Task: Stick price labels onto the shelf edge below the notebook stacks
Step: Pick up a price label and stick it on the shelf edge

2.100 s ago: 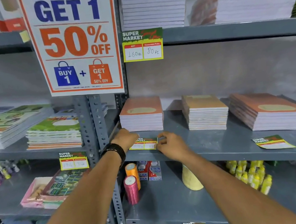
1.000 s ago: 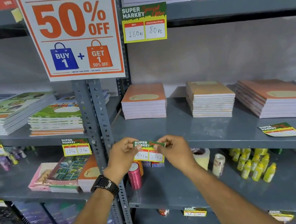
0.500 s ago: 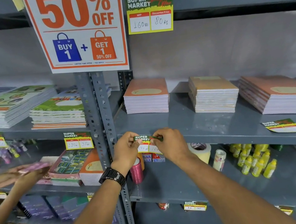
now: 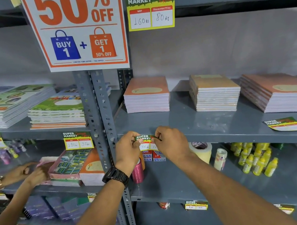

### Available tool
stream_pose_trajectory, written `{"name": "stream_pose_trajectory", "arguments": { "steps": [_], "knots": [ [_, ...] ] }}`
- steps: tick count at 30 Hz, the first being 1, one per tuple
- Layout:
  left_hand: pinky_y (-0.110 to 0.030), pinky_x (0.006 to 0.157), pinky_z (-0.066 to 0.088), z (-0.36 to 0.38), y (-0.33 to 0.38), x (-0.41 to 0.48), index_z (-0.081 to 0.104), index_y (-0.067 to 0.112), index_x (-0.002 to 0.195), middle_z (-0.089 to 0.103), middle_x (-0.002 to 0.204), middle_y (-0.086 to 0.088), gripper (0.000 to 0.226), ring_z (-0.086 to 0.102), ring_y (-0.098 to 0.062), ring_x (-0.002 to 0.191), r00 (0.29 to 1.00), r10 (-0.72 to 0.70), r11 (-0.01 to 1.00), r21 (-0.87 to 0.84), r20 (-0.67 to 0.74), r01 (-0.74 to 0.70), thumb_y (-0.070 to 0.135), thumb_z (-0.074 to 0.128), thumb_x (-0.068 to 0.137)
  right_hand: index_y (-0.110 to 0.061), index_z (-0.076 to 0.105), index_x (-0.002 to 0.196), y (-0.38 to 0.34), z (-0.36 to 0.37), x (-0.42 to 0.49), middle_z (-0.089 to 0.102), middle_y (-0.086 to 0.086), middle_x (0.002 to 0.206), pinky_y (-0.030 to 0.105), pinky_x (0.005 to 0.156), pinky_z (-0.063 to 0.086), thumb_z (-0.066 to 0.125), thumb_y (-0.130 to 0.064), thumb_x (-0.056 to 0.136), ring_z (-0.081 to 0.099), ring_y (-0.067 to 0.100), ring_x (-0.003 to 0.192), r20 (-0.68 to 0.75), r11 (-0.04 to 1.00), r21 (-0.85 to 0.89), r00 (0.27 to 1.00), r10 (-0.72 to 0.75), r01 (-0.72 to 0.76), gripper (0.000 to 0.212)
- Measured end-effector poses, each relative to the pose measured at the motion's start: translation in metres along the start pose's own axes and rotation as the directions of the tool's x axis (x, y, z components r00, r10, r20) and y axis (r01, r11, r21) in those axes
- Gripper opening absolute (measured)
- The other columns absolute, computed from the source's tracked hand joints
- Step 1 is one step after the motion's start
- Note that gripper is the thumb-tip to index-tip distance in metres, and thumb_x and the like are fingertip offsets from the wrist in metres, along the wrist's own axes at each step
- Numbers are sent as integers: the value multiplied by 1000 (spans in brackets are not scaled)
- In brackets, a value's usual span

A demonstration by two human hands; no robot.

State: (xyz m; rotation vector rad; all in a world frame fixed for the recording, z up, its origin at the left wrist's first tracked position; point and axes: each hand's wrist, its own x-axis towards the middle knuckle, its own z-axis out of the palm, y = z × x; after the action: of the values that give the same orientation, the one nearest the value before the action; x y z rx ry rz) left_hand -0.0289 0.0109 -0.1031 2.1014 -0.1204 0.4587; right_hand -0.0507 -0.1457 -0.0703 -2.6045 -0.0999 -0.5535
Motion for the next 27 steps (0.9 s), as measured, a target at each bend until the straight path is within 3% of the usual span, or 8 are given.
{"name": "stream_pose_trajectory", "arguments": {
  "steps": [5, 9, 15, 18, 20, 23, 25, 27],
  "knots": [
    [-39, 73, 51, 4, 2, -5, 59, 18, 86, 64, 85, 1, 10, 61, -22, 82, 996, 66, 992, 114, -53, -60, 10, 64, 87, -18, 53, 81, 3, -6, 4, 66, 1, 84, 30, 59, 41, 65, -41, 86, 54, 21, 68, 27, 991, -109, 997, -73, 76, 26],
    [-42, 75, 51, 3, 6, -6, 56, 18, 88, 59, 89, 0, 9, 58, -23, 82, 996, 59, 985, 168, -63, -48, 13, 63, 88, -19, 48, 79, -1, -10, 7, 61, 1, 84, 32, 59, 44, 68, -36, 84, 58, 23, 68, 22, 990, -118, 997, -76, 78, 27],
    [-44, 74, 50, -1, 15, -9, 50, 19, 92, 53, 92, 1, 14, 58, -26, 83, 998, 23, 969, 248, -61, -7, 21, 63, 89, -16, 55, 89, 1, -10, -2, 58, 2, 95, 37, 67, 51, 61, -34, 90, 60, 26, 76, 27, 987, -116, 993, -112, 115, 20],
    [-43, 76, 50, -7, 13, -12, 50, 20, 104, 54, 105, -4, 24, 56, -26, 93, 995, 64, 941, 338, -76, -35, 23, 67, 87, -16, 58, 90, 9, -17, 0, 58, 1, 96, 36, 69, 49, 62, -32, 91, 58, 25, 78, 37, 991, -80, 994, -103, 106, 17],
    [-44, 85, 47, -8, 14, -17, 51, 20, 116, 54, 116, -6, 35, 52, -28, 103, 966, 253, 866, 458, -54, -201, 25, 67, 85, -16, 61, 90, 15, -19, -1, 60, 2, 95, 37, 69, 51, 64, -29, 89, 61, 26, 81, 29, 994, -22, 994, -106, 107, 13],
    [-43, 104, 34, 6, 13, -37, 48, 15, 133, 51, 139, -7, 46, 46, -29, 127, 827, 552, 641, 582, 103, -500, 23, 57, 89, -17, 63, 87, 27, -20, -4, 62, 1, 90, 39, 69, 53, 67, -26, 87, 61, 24, 78, -40, 993, 104, 998, -57, 61, 10],
    [-50, 116, 24, 25, 2, -55, 30, 8, 147, 31, 156, -12, 61, 26, -29, 145, 796, 559, 546, 619, 233, -565, 25, 49, 92, -18, 64, 88, 36, -22, -6, 63, 1, 91, 39, 71, 53, 68, -26, 85, 61, 22, 79, -74, 989, 144, 997, -35, 46, 9],
    [-55, 118, 19, 41, -13, -63, 12, 5, 152, 12, 162, -15, 70, 9, -30, 150, 835, 474, 552, 645, 280, -529, 30, 43, 95, -17, 65, 92, 43, -24, -8, 65, 1, 95, 37, 72, 53, 68, -25, 86, 62, 22, 82, -70, 988, 145, 997, -44, 54, 10]
  ]
}}
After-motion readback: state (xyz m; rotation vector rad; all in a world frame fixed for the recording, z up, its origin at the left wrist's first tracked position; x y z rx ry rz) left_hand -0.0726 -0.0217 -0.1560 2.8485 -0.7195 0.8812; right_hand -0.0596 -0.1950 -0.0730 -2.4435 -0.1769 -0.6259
